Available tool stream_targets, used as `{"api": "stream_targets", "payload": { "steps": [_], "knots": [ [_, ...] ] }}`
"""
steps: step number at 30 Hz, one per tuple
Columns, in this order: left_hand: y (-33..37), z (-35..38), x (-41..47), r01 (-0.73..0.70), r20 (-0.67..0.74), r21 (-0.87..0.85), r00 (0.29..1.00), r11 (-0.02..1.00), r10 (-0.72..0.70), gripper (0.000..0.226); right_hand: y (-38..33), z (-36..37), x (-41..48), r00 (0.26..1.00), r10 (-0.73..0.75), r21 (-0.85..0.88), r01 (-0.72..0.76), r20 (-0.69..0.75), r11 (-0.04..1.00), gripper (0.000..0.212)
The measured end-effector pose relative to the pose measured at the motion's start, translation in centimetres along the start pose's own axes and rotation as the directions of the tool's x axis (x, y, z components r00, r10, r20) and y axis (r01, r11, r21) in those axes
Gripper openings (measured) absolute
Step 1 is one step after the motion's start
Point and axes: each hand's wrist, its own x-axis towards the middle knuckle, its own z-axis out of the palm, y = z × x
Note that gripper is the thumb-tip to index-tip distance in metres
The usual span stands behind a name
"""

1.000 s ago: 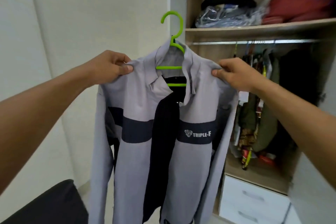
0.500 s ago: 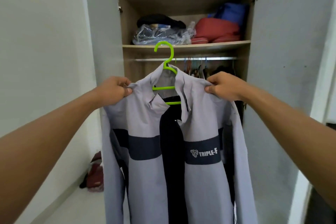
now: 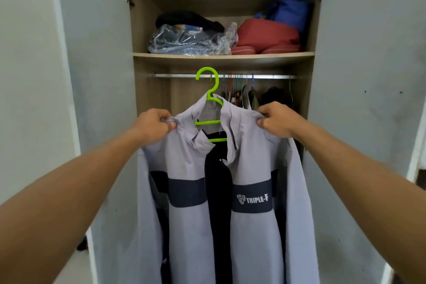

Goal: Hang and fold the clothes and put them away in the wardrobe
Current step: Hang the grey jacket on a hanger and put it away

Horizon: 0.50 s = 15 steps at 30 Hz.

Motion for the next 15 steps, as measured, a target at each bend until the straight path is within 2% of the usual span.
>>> {"api": "stream_targets", "payload": {
  "steps": [3, 8, 12, 15],
  "knots": [
    [-1.1, 1.9, 2.5, 0.034, -0.019, -0.017, 0.999, 0.999, -0.034, 0.017, 0.9, 1.6, 2.2, 1.000, -0.002, -0.011, 0.002, -0.005, 1.000, 0.021],
    [-2.9, 4.6, 6.3, 0.042, -0.012, -0.047, 0.999, 0.998, -0.043, 0.010, 2.2, 3.5, 6.0, 0.999, 0.018, -0.085, -0.014, 0.044, 0.996, 0.016],
    [-5.2, 5.5, 10.8, 0.059, 0.026, -0.048, 0.998, 0.997, -0.058, 0.012, 2.4, 4.3, 9.3, 0.997, 0.011, -0.137, 0.000, 0.079, 0.991, 0.031],
    [-6.2, 5.9, 14.1, 0.104, -0.004, -0.042, 0.995, 0.994, -0.104, 0.013, 2.1, 4.5, 11.2, 0.995, 0.007, -0.110, 0.003, 0.098, 0.994, 0.039]
  ]
}}
